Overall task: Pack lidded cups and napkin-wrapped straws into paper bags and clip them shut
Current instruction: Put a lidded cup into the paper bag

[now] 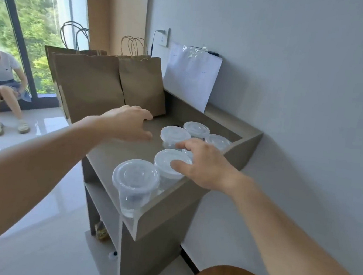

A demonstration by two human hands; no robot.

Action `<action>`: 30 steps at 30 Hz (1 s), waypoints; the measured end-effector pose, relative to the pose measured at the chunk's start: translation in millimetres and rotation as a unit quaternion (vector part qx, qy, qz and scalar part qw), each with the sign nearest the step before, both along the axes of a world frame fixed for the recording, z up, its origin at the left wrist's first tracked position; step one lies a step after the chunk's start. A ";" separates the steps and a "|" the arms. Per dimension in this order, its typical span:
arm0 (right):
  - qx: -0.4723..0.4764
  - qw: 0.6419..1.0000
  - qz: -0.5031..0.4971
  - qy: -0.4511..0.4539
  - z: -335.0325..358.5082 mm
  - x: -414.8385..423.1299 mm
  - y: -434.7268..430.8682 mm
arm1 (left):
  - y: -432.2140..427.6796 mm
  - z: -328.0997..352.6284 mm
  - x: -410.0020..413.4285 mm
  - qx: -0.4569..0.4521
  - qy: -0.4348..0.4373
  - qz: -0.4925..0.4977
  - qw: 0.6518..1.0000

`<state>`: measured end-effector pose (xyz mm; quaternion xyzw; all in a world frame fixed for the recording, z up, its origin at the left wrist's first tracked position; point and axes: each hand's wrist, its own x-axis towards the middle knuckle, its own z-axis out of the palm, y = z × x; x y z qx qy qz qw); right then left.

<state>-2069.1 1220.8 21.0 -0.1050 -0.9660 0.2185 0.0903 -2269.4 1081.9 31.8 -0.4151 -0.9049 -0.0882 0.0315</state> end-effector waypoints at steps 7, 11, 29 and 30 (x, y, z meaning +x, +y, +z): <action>0.004 0.993 0.076 -0.090 -11.6 -61.3 -51.0 | -34.4 -34.9 -49.3 -0.036 -0.035 0.014 0.999; 0.092 0.971 0.117 -0.187 -19.9 -73.8 -65.9 | -37.0 -48.8 -62.7 -0.054 -0.042 -0.003 0.998; -0.024 0.998 0.056 0.009 51.5 -24.2 -37.5 | 10.6 11.4 -54.5 0.027 0.015 -0.078 0.996; -0.027 0.998 0.043 0.023 58.2 -12.3 -30.9 | 18.3 15.7 -47.3 0.030 0.022 -0.086 0.996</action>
